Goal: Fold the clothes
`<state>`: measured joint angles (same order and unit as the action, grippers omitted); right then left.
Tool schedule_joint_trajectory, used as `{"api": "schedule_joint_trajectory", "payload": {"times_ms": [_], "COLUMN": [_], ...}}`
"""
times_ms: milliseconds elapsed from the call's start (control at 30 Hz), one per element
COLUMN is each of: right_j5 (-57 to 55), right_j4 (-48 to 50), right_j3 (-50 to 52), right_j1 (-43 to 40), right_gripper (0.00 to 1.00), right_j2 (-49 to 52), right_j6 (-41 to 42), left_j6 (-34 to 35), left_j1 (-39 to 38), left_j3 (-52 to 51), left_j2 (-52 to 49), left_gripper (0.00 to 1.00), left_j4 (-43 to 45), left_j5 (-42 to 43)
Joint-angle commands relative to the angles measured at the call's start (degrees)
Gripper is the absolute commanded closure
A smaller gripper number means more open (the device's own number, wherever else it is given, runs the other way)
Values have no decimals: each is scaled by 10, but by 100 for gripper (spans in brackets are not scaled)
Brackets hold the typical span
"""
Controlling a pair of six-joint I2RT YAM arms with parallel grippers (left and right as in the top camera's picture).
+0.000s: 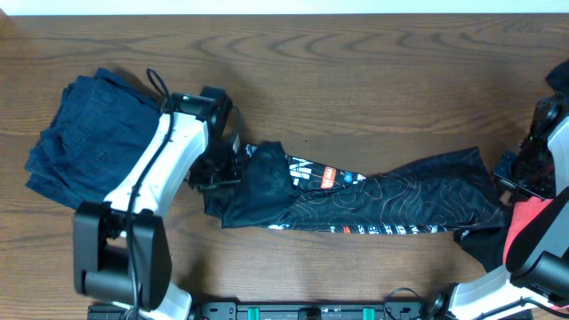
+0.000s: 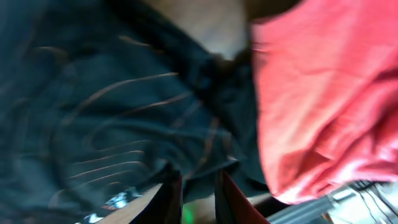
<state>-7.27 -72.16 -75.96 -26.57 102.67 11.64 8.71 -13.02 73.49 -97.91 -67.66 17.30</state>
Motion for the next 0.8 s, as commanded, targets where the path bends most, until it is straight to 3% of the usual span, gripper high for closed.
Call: {"api": "schedule_joint_trajectory", "payload": {"times_ms": [0, 100, 233, 500, 767], "right_j5": [47, 47, 47, 47, 47], "right_j4": [4, 12, 26, 51, 75], "right_j3": [0, 0, 2, 19, 49], "right_j1": [0, 0, 0, 0, 0], "right_gripper": [79, 74, 57, 49, 48], "right_j2": [-13, -13, -13, -13, -13], "right_j6": [-30, -49, -75, -75, -75], "left_j6": [-12, -12, -11, -11, -9], "left_j1": [-5, -17, -41, -80, -86], "left_j3": [20, 14, -6, -31, -28], "left_j2": [25, 19, 1, -63, -87], "left_gripper": [83, 83, 79, 78, 77], "left_j4": [43, 76, 106, 174, 214], "left_j5": [19, 21, 22, 22, 34]}}
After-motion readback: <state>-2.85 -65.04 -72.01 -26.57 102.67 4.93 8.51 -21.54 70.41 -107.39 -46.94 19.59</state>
